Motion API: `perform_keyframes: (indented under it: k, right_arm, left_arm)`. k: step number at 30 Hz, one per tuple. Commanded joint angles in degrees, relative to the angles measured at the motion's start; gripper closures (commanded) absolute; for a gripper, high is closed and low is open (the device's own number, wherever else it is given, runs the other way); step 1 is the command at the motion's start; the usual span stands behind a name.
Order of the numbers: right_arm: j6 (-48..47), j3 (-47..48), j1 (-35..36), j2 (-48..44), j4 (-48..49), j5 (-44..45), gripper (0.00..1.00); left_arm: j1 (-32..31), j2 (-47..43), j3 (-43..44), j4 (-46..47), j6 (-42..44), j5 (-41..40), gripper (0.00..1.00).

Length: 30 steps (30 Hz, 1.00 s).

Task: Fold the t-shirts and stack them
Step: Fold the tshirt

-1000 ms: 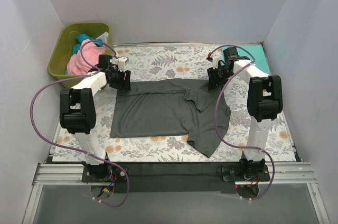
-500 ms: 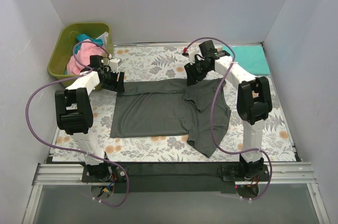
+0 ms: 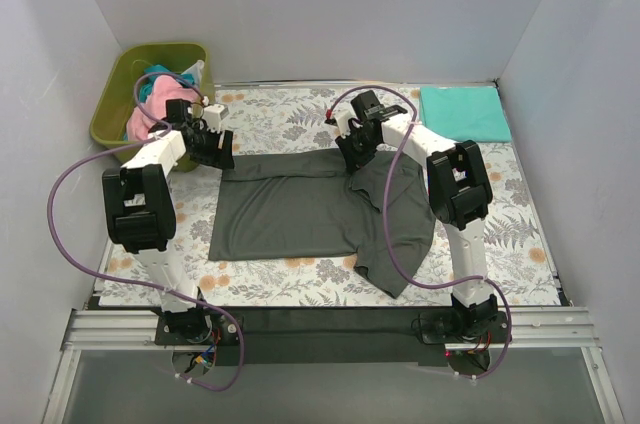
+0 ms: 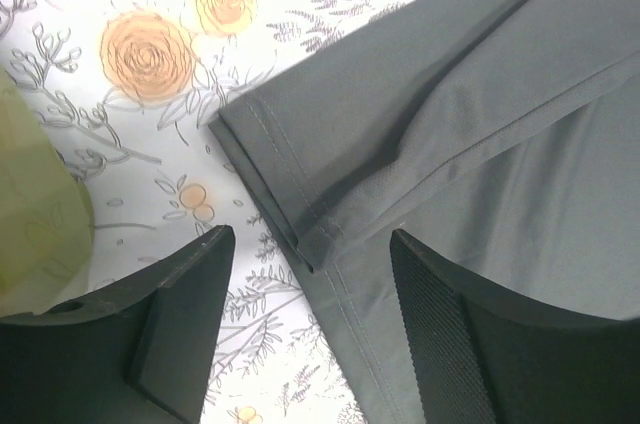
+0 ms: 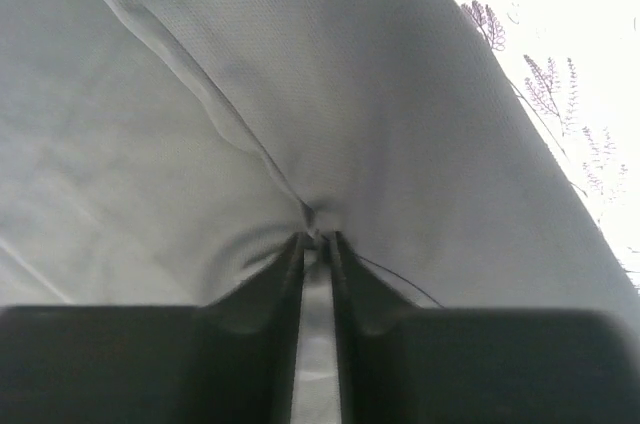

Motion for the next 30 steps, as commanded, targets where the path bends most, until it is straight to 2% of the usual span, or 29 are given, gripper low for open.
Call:
perform_keyframes:
  k: [1,3,7,17,19,21,24,30]
  right_arm:
    - [-0.6,-1.1,0.1,-1.1,-0.7,1.7,0.86]
    - [-0.8,-1.6,0.0,-2.4,-0.8,1.8,0.99]
    - [-1.5,-2.5,0.1,-4.6,-1.1,2.0,0.99]
    - [-3.9,-6.7,0.1,-7.3,-2.2,2.3,0.99]
    - [-3.9,-6.9,0.1,-6.6,-2.2,2.2,0.99]
    - [-3.8,-6.6,0.1,-5.7,-2.2,1.8,0.99]
    - [-3.8,-6.6,0.1,-4.9,-2.6,1.6,0.99]
    - [-4.3,-7.4,0.1,-4.6,-2.8,1.7,0.99]
  left_arm:
    - [0.4,0.4,2.7,-0.2,0.5,2.4,0.43]
    - [0.4,1.2,3.6,-0.2,0.2,2.3,0.48]
    - [0.4,2.1,4.4,0.3,-1.0,2.2,0.57]
    - [0.4,5.0,5.1,3.7,-3.3,-1.2,0.66]
    - [0.4,5.9,5.7,4.2,-4.1,-1.4,0.65]
    - [0.4,6.8,6.3,4.8,-4.4,-1.2,0.57]
    - [0.4,7.4,7.0,5.9,-5.1,-0.9,0.52]
    - [0.3,10.7,10.6,5.9,-6.6,0.0,0.54]
